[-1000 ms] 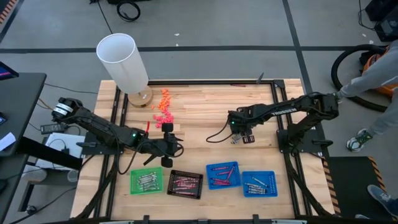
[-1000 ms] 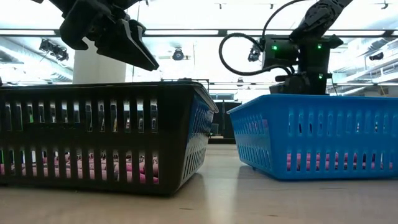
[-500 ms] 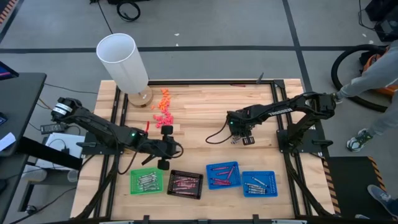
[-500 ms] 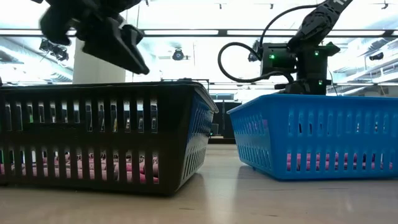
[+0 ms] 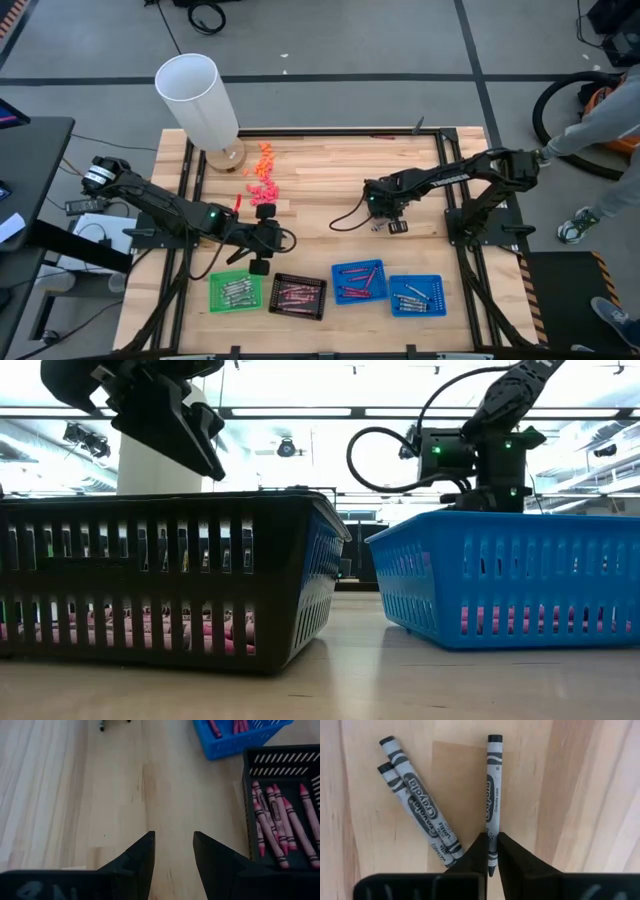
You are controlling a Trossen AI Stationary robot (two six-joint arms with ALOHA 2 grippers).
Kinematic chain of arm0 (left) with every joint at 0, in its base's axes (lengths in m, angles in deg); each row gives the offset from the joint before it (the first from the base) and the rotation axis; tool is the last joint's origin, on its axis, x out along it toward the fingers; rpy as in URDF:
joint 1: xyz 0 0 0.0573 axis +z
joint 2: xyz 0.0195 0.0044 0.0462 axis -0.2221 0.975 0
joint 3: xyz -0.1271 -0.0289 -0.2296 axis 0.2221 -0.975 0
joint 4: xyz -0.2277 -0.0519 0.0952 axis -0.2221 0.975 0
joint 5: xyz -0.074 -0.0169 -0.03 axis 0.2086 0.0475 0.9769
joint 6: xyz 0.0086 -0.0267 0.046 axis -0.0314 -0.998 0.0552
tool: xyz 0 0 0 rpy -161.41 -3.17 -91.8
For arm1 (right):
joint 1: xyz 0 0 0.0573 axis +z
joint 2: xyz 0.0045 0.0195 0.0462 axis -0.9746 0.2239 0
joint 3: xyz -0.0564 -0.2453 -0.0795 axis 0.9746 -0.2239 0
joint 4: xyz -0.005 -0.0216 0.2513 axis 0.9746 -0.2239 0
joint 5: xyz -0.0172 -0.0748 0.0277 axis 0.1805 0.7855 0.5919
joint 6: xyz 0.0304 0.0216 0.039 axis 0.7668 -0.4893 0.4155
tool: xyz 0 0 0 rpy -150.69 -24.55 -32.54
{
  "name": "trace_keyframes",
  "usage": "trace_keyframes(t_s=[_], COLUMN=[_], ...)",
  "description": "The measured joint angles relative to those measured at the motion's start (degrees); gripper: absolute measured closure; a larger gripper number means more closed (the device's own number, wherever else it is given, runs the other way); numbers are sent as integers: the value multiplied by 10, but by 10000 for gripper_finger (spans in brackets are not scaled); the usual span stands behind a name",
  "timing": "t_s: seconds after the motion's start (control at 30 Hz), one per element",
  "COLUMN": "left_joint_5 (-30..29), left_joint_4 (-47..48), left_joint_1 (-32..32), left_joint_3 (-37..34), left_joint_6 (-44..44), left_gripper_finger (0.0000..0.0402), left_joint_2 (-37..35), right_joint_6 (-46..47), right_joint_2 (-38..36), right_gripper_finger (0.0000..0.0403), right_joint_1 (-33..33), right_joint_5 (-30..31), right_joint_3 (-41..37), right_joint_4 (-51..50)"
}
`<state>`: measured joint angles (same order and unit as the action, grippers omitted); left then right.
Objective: Sort crayons
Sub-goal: Put the black crayon into the right blue bin
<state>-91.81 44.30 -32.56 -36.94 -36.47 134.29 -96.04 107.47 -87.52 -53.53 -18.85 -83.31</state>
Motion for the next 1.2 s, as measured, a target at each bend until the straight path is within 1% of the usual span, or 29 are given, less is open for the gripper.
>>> trace_keyframes(t_s=[0.13, 0.3, 0.43, 0.67, 0.73, 0.87, 1.03, 1.2], left_joint_5=[-1, -14, -15, -15, -15, -15, -15, -15], left_joint_4=[-2, -6, -3, 2, 2, 1, 1, 1], left_joint_1=[0, 12, 21, 37, 41, 42, 42, 42], left_joint_3=[0, 0, 0, 0, 0, 0, -1, -1], left_joint_6=[-8, -46, -49, -48, -33, -5, -4, -3], left_gripper_finger=[258, 257, 249, 213, 207, 206, 207, 207], left_joint_2=[0, 0, 0, 0, 0, 0, 0, 0], right_joint_6=[27, 67, 112, 189, 216, 272, 347, 415], right_joint_2=[-3, -15, -36, -93, -107, -125, -127, -127], right_gripper_finger=[366, 366, 366, 365, 365, 365, 365, 365], right_joint_1=[15, 39, 69, 151, 176, 227, 297, 358], right_joint_5=[23, 25, 26, 24, 24, 26, 24, 6], right_joint_3=[22, 56, 80, 87, 87, 87, 87, 87], right_joint_4=[-9, -38, -62, -72, -73, -72, -73, -73])
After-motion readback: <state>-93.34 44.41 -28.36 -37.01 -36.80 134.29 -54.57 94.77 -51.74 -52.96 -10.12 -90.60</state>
